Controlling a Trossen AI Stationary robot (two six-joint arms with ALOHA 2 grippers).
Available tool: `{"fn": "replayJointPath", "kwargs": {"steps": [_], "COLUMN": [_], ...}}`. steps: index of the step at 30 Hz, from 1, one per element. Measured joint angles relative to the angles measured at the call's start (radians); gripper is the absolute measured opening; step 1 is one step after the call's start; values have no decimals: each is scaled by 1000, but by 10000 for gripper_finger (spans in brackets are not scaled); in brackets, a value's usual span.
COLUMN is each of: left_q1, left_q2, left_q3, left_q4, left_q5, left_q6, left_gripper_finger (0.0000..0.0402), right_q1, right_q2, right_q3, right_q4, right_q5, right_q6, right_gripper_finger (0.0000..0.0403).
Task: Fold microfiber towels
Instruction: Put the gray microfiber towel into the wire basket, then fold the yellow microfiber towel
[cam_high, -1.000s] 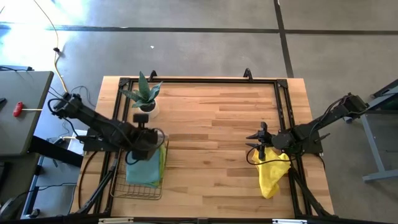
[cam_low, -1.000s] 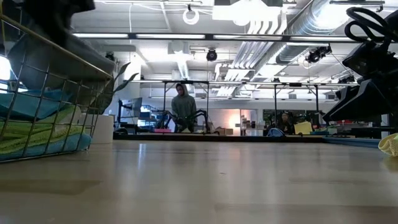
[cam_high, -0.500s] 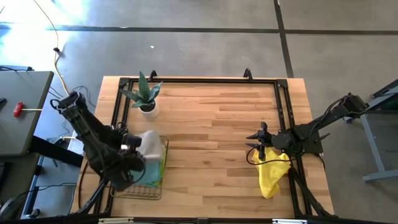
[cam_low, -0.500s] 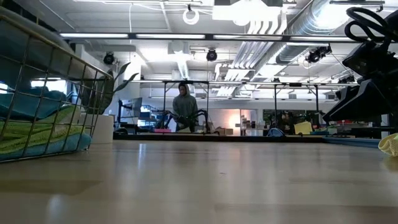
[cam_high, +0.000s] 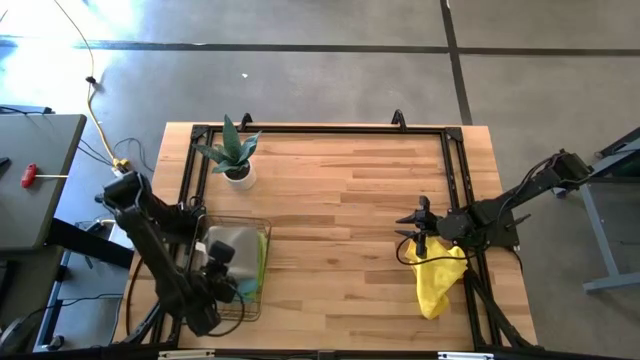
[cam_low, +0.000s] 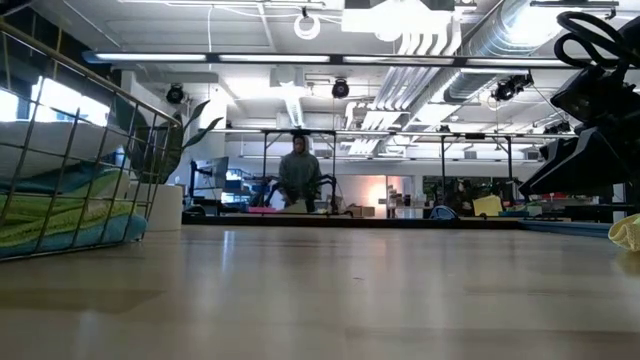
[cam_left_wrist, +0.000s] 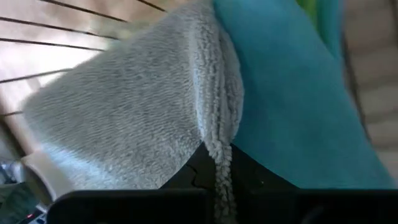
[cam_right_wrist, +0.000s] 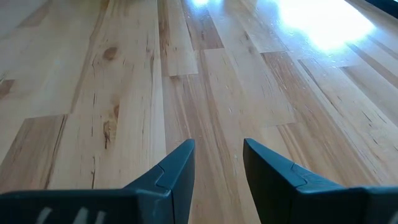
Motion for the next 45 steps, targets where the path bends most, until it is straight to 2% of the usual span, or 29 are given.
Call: {"fn": "replayJointPath", "kwargs": {"steps": [6,11,16,22,27,29,31,35,37,40,42,45], "left_q1": [-26,-32,-11,2,13,17,22,53,97,188,261,382], "left_q2": [4,0,-1,-33,-70,-81,-82,-83,-83,-83,-82,-74], "left_q3": [0,0,0,66,151,170,177,182,182,182,182,181], "left_q4": [23,28,24,-40,-57,-59,-58,-44,-18,38,115,305], "left_q5": [112,114,113,98,75,38,-50,-357,-450,-517,-530,-468], "left_q6": [24,-111,-265,-285,-300,-301,-293,-336,-349,-360,-311,-142], "left_gripper_finger": [17,39,82,140,171,179,181,177,173,168,166,163], "right_q1": [0,0,0,0,0,0,0,0,0,0,0,0], "right_q2": [0,0,0,0,0,0,0,0,0,0,0,0], "right_q3": [0,0,0,0,0,0,0,0,0,0,0,0], "right_q4": [0,0,0,0,0,0,0,0,0,0,0,0], "right_q5": [0,0,0,0,0,0,0,0,0,0,0,0], "right_q6": [0,0,0,0,0,0,0,0,0,0,0,0], "right_gripper_finger": [128,128,128,128,128,128,128,128,128,128,128,128]}}
